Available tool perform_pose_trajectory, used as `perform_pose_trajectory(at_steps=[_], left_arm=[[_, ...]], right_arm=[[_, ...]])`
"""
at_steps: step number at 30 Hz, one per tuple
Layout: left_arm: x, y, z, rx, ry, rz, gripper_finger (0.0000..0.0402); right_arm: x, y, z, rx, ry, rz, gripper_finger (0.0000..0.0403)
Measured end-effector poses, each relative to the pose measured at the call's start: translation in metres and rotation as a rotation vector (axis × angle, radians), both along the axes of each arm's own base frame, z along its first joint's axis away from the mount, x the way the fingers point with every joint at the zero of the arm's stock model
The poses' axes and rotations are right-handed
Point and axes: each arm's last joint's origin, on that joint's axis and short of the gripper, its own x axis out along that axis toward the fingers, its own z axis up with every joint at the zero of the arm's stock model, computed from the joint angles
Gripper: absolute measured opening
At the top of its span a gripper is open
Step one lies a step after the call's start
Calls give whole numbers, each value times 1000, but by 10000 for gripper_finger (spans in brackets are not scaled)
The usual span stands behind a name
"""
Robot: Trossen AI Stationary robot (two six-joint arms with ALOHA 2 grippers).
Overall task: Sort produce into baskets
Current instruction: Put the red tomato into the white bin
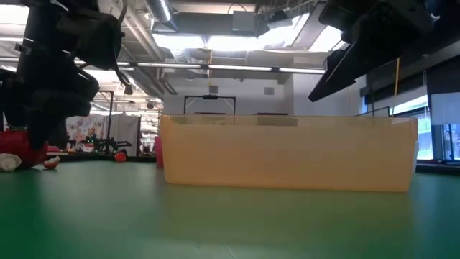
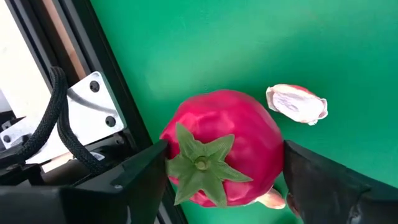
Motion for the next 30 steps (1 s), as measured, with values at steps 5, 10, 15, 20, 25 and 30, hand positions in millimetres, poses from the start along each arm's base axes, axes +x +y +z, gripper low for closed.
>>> perform_pose_trajectory(at_steps=[5,10,15,20,25,30], left_arm=[[1,0,1,-10,9,-34,248],[5,0,12,-15,25,-83,240],[12,-1,24,-12,-3,-140,241],[23,-2,36,0,-66,-188,240],[37,-2,49,42,-173,-256,240],[57,-4,59,84,-337,-362,240]], right_arm=[[0,0,0,-1,1,1,395],[1,0,1,2,-9,2,395],[1,0,1,2,-8,2,395],[1,0,1,0,-8,3,395],[0,0,10,-35,43,20,395],[-3,-2,12,-89,98,-7,395]])
